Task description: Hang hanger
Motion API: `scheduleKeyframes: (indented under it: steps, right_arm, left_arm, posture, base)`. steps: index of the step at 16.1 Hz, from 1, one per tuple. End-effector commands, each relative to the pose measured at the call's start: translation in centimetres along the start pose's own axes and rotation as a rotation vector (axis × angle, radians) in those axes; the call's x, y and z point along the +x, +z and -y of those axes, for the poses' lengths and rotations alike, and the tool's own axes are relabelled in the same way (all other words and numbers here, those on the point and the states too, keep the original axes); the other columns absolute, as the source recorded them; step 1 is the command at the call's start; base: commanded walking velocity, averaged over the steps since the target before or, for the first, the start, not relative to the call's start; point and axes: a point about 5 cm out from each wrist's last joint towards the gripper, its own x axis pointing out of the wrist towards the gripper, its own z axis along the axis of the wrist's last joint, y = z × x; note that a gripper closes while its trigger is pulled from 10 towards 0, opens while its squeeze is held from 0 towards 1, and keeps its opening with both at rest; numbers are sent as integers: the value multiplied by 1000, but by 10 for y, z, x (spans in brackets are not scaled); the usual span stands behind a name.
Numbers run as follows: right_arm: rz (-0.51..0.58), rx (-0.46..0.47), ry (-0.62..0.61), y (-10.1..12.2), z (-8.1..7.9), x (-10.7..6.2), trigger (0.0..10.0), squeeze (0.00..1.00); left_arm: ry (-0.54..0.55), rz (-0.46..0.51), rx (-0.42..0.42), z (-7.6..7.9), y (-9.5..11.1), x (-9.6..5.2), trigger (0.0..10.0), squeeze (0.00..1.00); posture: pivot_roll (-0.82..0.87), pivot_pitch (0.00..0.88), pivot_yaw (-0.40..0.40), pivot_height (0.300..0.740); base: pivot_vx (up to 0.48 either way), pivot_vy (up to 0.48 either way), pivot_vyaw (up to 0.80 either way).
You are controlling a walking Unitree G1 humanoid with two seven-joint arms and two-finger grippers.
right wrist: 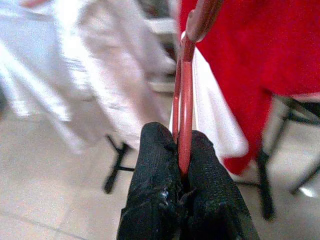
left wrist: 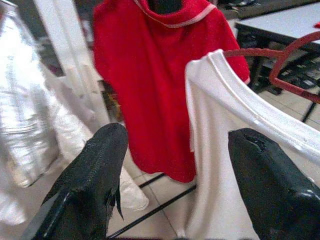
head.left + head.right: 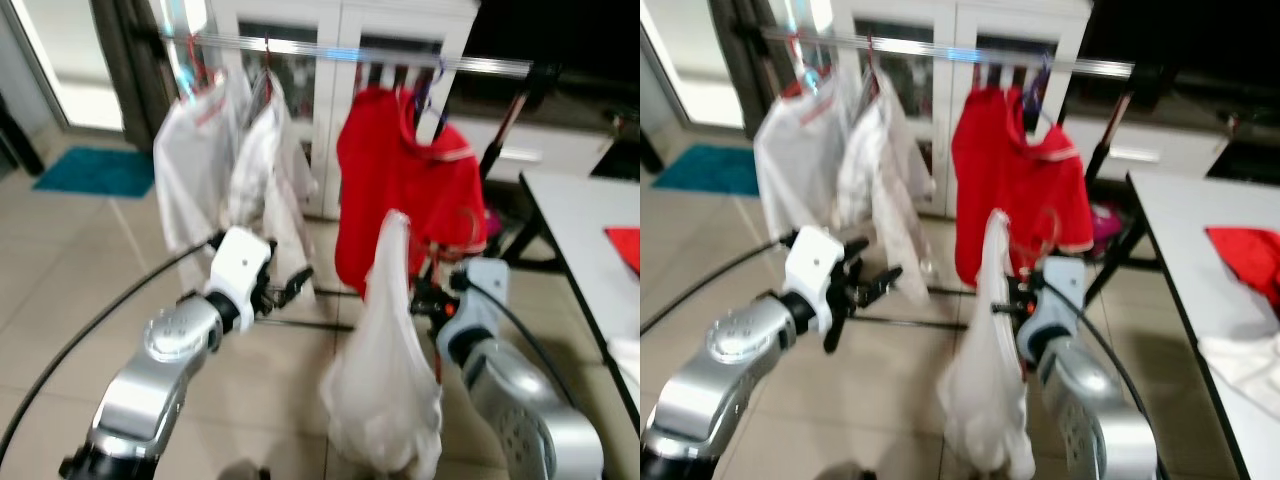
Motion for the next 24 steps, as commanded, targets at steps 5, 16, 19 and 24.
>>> scheduleKeyframes:
  steps: [5, 16, 19, 24]
  right_arm:
    - [77, -110, 269, 24, -21, -7, 0, 0]
    - [140, -225, 438, 45, -44, -13, 0, 0]
    - [146, -248, 453, 49, -46, -13, 0, 0]
    - [148, -262, 439, 49, -45, -11, 0, 0]
  left_arm:
    - [38, 33, -48, -11, 9, 12, 10000, 1000]
    - [-71, 0, -358, 13, 3, 48, 10000, 0]
    - [-66, 15, -408, 10, 7, 54, 7333, 0]
    - [-60, -5, -346, 10, 7, 52, 0, 0]
  posture:
    - [-15, 51, -24, 740]
    - [-47, 34, -13, 740]
    - [-51, 27, -9, 740]
    - [-39, 30, -10, 740]
  base:
    - [0, 0, 0]
    - [0, 0, 0]
    - [0, 0, 0]
    - [0, 0, 0]
